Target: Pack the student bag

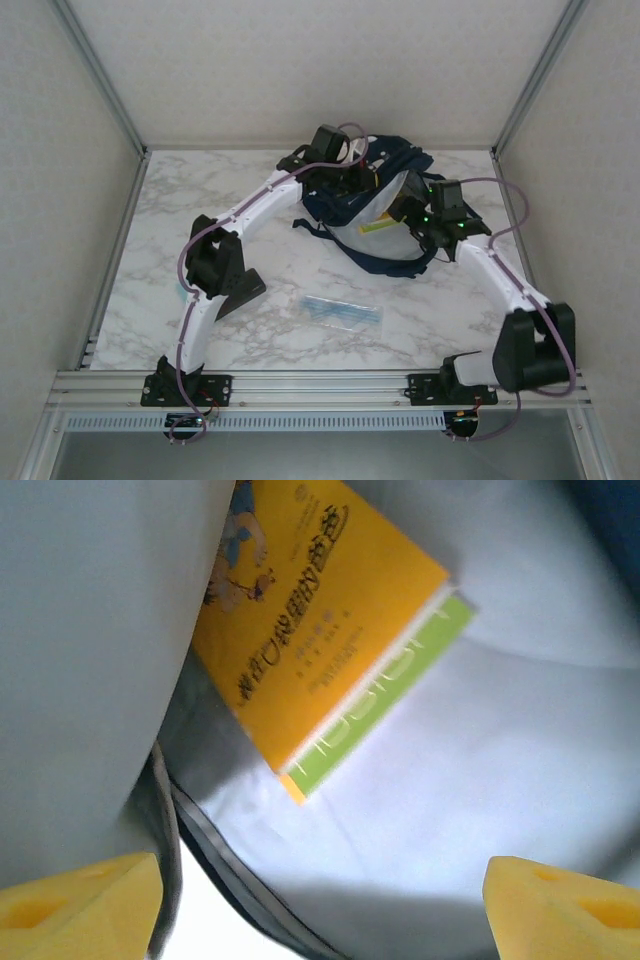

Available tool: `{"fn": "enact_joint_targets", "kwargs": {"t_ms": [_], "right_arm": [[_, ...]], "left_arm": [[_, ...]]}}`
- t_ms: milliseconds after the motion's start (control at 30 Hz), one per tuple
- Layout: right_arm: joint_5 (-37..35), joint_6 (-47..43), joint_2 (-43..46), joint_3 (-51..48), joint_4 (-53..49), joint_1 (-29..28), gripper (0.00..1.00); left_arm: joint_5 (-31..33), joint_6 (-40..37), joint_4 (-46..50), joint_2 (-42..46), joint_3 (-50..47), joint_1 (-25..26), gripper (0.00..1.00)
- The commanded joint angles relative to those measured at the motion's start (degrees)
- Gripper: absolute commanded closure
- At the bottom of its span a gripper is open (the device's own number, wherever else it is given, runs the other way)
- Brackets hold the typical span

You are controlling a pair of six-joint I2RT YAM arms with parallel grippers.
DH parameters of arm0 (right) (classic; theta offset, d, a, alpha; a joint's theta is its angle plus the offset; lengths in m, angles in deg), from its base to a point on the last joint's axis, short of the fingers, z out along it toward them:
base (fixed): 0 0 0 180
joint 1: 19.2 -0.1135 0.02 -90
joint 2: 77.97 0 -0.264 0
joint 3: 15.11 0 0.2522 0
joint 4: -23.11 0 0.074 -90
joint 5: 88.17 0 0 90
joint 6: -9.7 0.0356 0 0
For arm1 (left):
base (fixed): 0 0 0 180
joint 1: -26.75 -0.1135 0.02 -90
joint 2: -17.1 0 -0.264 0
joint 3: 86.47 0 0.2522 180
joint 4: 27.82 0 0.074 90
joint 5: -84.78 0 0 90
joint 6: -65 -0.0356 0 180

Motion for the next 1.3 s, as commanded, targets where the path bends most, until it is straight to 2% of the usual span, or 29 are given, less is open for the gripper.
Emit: {"fn": "enact_joint_targets", "kwargs": {"t_ms": [0,100,133,200,267,367,467,633,800,967,1267], "right_arm": [[-10.4,-11.3,5.8,4.1,-21.8,-0.3,0.15],[-15.3,-13.3,8.7,6.0,-26.4,-0.3,0.15],[-16.7,-13.7,9.5,6.7,-27.0,-0.3,0.14],[-18.1,-14.2,10.2,7.6,-26.9,-0.2,0.14],[-18.8,-14.1,10.2,8.2,-25.6,-0.3,0.12],[-16.7,-13.3,8.9,8.5,-23.0,-0.2,0.12],[-14.1,-11.9,7.4,8.1,-20.6,-0.3,0.12],[-11.6,-8.5,6.3,5.2,-16.7,-0.4,0.12],[-9.0,-5.2,6.8,0.9,-12.9,-0.8,0.12],[-7.5,-1.4,7.5,-4.4,-8.5,-1.1,0.11],[-4.9,2.9,2.9,-11.6,1.4,-1.1,0.12]], "left_arm": [[1.1,0.9,-5.5,2.3,-2.3,-0.7,1.0],[0.5,2.1,-6.6,2.5,-4.0,-0.5,1.0],[0.2,2.4,-6.6,2.7,-4.4,-0.5,0.97],[-0.4,2.5,-7.0,3.7,-6.1,-0.4,0.76],[-0.9,1.7,-7.9,5.8,-9.2,-0.5,0.63],[-0.3,1.2,-10.7,10.3,-16.8,-1.6,0.48],[1.4,2.0,-15.4,15.9,-27.2,-3.9,0.39],[3.5,5.5,-23.1,19.8,-40.0,-10.0,0.37],[6.2,7.8,-28.8,18.4,-46.2,-15.1,0.37],[6.2,9.7,-33.5,13.3,-45.8,-16.7,0.37],[5.6,12.1,-34.8,3.0,-37.2,-15.0,0.38]]}}
